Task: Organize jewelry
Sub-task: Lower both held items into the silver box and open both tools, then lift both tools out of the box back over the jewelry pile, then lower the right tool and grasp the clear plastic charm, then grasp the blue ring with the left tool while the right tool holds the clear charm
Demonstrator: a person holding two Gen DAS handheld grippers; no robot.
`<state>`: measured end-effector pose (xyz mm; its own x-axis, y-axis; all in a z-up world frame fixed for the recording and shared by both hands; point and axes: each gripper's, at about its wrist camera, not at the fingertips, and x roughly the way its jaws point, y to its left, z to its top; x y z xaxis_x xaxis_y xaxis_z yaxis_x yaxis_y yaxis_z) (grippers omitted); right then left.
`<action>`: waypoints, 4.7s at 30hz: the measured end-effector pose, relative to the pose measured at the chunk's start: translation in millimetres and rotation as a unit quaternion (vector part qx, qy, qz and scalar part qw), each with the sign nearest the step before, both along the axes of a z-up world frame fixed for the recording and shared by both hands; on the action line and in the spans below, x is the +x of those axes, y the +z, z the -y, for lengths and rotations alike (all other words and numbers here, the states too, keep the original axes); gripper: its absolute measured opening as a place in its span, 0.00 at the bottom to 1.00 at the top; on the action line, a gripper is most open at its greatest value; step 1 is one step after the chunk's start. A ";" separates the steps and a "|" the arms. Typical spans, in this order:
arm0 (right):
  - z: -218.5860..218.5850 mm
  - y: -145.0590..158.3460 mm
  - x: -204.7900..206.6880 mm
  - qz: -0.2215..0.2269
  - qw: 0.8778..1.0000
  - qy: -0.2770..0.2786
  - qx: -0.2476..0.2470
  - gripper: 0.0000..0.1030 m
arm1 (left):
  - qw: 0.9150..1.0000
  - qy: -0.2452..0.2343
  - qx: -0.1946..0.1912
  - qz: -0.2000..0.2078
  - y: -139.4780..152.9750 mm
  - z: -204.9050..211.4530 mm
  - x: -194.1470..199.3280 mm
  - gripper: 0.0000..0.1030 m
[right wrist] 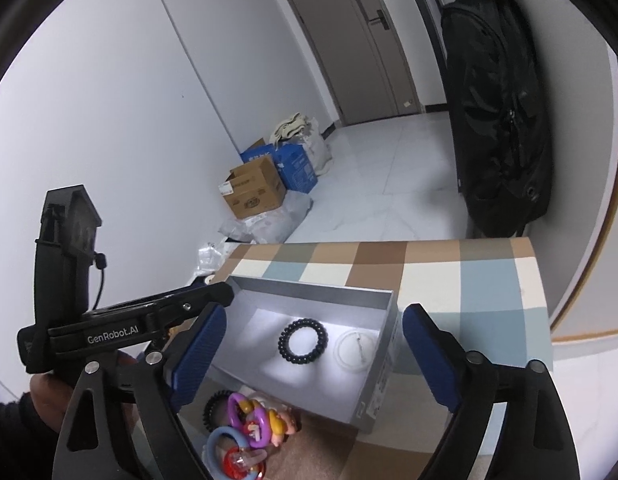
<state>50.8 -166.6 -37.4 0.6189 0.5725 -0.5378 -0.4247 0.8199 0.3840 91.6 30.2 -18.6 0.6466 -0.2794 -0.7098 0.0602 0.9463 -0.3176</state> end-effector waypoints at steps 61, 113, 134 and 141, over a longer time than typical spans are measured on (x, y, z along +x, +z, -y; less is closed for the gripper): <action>8.1 -34.0 -77.0 -0.122 0.992 0.017 -0.001 0.91 | 0.993 -0.032 0.101 -0.046 -34.9 26.5 -99.2 0.86; 33.8 -32.5 -64.4 -0.153 0.987 -0.046 0.013 0.28 | 0.977 -0.101 0.172 -0.077 -50.0 56.0 -93.7 0.74; 45.3 -26.9 -68.1 -0.148 0.987 -0.051 0.039 0.28 | 0.986 -0.100 0.121 -0.058 -34.0 47.3 -94.7 0.54; 43.2 -25.8 -68.6 -0.146 0.987 -0.049 0.040 0.28 | 0.994 -0.068 0.069 -0.047 -24.5 31.8 -87.0 0.54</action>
